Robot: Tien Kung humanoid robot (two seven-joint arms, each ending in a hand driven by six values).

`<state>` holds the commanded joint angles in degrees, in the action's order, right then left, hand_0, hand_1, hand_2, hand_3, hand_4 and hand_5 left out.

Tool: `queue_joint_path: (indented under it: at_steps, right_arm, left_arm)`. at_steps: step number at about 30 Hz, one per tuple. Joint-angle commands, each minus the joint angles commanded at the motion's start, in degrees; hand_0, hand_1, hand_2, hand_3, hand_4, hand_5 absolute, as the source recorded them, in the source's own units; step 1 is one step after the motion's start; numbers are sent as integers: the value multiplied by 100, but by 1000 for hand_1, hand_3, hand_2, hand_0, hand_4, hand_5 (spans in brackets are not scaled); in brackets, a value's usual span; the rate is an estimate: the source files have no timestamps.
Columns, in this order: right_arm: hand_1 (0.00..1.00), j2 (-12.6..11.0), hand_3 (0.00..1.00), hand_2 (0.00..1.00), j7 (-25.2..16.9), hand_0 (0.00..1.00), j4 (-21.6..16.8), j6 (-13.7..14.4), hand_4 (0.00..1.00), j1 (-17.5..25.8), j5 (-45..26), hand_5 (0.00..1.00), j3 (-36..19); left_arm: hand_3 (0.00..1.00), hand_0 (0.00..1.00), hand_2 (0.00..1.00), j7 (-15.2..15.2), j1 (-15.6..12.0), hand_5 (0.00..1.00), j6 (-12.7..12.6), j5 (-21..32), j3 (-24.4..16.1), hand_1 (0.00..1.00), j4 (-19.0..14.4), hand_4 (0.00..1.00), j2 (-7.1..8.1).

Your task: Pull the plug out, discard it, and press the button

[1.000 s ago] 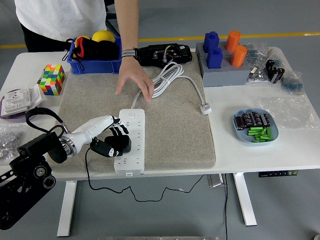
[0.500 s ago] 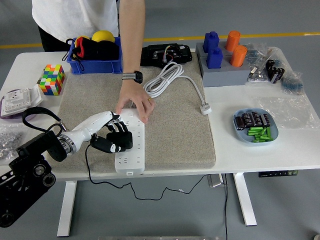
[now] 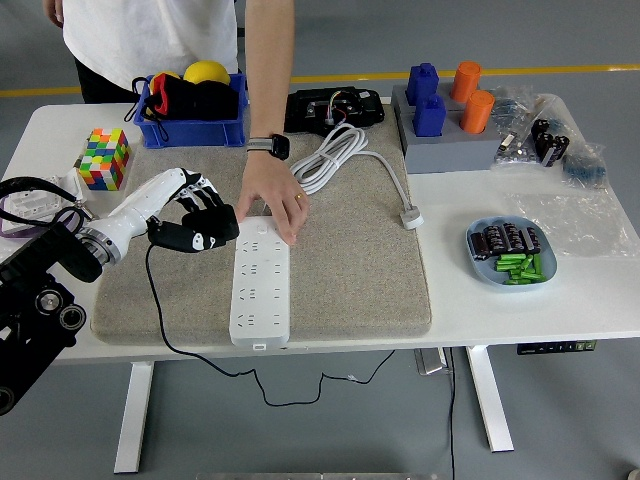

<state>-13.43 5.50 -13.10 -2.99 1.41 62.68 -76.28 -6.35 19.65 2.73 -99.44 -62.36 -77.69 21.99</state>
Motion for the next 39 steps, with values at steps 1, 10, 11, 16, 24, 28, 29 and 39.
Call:
queue_joint_path:
  at_steps: [1, 10, 11, 16, 24, 28, 29, 39]
  right_arm:
    - [676, 1, 617, 659, 0, 700, -1, -1, 712, -1, -1, 488, 0]
    - [676, 11, 617, 659, 2, 701, 8, -3, 712, 9, -5, 488, 3]
    - [676, 11, 617, 659, 2, 701, 10, -3, 712, 5, -3, 488, 2]
    - [676, 6, 617, 659, -1, 700, -1, -5, 712, 0, -3, 487, 7]
    - [676, 12, 617, 659, 3, 699, 3, -5, 712, 4, -11, 487, 14]
    - [676, 9, 617, 659, 3, 700, 0, -5, 712, 3, -13, 488, 16]
    - [676, 8, 617, 659, 3, 700, 0, -5, 712, 3, -17, 488, 20]
    - [676, 11, 617, 659, 4, 700, 3, -4, 712, 12, -27, 487, 40]
  left_arm:
    - [480, 498, 327, -5, 20, 2, 8, -11, 17, 330, 118, 670, -7]
    - [570, 520, 414, 110, 7, 2, -51, 114, 71, 474, 735, 778, -121]
    - [570, 520, 414, 121, 6, 2, -60, 146, 73, 474, 760, 778, -117]
    - [785, 579, 623, 169, 15, 2, -72, 302, 114, 637, 846, 851, -90]
    - [894, 795, 822, 131, 18, 2, 42, 386, 157, 841, 903, 917, -99]
    - [903, 807, 857, 129, 35, 2, 39, 369, 146, 862, 881, 945, -93]
    - [903, 807, 857, 126, 39, 2, 32, 363, 128, 862, 842, 945, -90]
    - [864, 470, 573, 15, 253, 2, 20, 529, 305, 574, 174, 826, -80]
